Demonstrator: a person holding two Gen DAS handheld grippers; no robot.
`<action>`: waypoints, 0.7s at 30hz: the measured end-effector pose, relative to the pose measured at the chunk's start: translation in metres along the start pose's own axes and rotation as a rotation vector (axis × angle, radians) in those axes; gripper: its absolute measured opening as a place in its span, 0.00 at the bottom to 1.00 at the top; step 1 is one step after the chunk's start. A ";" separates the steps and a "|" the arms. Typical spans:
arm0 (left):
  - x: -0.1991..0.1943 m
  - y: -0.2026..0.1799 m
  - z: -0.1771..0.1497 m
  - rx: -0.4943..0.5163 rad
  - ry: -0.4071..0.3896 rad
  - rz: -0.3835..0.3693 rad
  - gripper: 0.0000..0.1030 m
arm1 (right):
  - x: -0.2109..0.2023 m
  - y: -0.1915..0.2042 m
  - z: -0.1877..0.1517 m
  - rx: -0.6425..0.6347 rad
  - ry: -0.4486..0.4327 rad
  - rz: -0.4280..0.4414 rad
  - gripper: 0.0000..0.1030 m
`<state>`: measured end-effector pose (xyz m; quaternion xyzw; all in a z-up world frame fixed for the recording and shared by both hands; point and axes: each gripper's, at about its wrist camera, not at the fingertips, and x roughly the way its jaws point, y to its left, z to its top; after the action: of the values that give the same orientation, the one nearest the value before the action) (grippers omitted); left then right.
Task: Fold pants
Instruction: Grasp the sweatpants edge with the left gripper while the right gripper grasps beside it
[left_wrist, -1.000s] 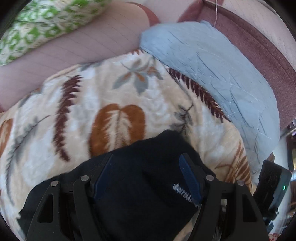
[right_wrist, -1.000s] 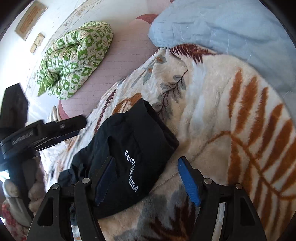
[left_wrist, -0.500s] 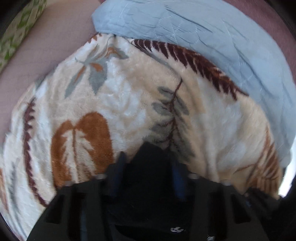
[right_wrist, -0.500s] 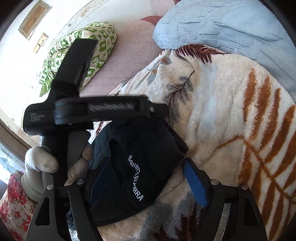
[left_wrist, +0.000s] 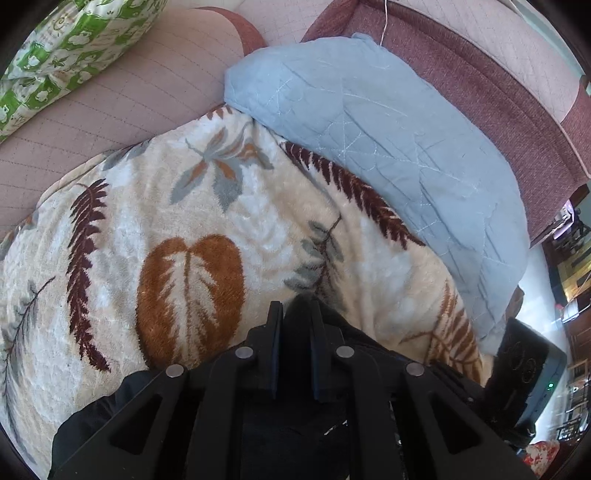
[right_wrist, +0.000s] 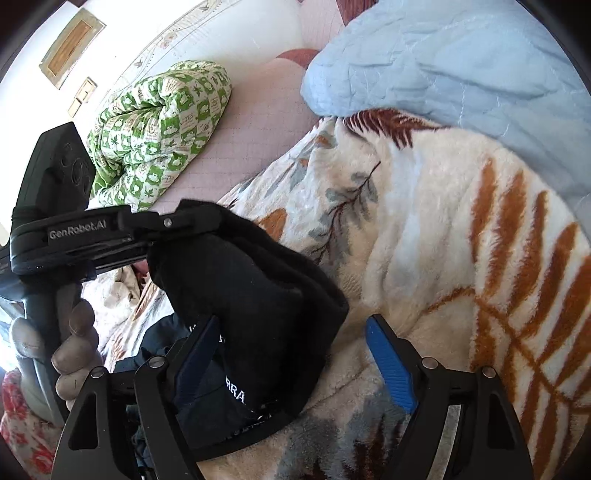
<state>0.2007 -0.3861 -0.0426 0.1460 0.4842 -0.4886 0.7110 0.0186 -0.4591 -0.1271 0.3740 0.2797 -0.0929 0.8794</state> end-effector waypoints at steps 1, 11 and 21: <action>0.000 -0.001 0.000 -0.003 -0.003 -0.003 0.12 | -0.002 0.000 0.000 0.002 -0.007 -0.004 0.83; -0.029 -0.003 -0.006 -0.015 -0.045 -0.062 0.12 | 0.006 -0.006 0.000 0.043 -0.005 0.112 0.86; -0.071 0.004 -0.027 -0.061 -0.092 -0.034 0.12 | -0.004 -0.003 0.004 0.129 0.058 0.301 0.27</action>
<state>0.1857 -0.3262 0.0024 0.0933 0.4680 -0.4917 0.7284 0.0157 -0.4642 -0.1245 0.4700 0.2390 0.0328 0.8491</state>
